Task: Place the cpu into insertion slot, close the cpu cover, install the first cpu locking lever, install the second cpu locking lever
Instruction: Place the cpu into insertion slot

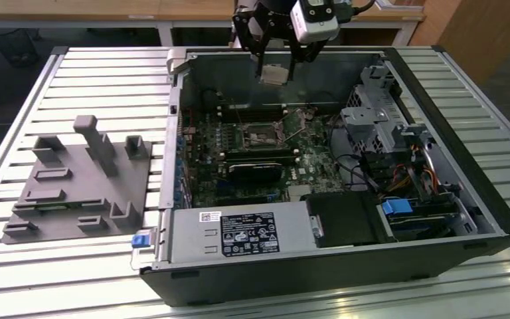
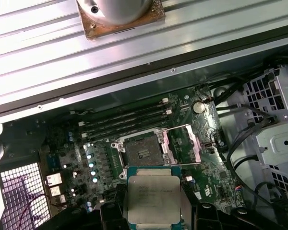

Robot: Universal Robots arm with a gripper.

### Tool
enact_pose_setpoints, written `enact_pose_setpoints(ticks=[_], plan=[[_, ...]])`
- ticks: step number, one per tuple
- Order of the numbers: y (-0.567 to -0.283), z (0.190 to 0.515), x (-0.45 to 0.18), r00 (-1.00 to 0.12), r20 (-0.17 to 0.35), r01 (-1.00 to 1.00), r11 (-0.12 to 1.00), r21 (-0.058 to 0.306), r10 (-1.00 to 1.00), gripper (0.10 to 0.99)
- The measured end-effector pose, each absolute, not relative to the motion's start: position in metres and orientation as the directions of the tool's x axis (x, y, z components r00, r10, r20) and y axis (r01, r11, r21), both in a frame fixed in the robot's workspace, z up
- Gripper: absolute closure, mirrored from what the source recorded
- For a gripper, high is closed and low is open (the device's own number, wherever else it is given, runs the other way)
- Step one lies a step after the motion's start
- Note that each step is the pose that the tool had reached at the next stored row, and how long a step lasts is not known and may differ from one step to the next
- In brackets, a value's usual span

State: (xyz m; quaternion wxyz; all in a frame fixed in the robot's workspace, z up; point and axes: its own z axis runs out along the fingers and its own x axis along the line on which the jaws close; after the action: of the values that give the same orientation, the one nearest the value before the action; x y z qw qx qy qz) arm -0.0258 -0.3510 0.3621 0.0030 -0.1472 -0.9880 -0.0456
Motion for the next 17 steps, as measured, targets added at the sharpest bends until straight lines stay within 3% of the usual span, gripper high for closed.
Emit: enact_pose_setpoints(ticks=[17], plan=[[-0.3510, 0.3621, -0.0258, -0.939, 0.019, 0.345, 0.934, 0.089, 0.344, 0.557]])
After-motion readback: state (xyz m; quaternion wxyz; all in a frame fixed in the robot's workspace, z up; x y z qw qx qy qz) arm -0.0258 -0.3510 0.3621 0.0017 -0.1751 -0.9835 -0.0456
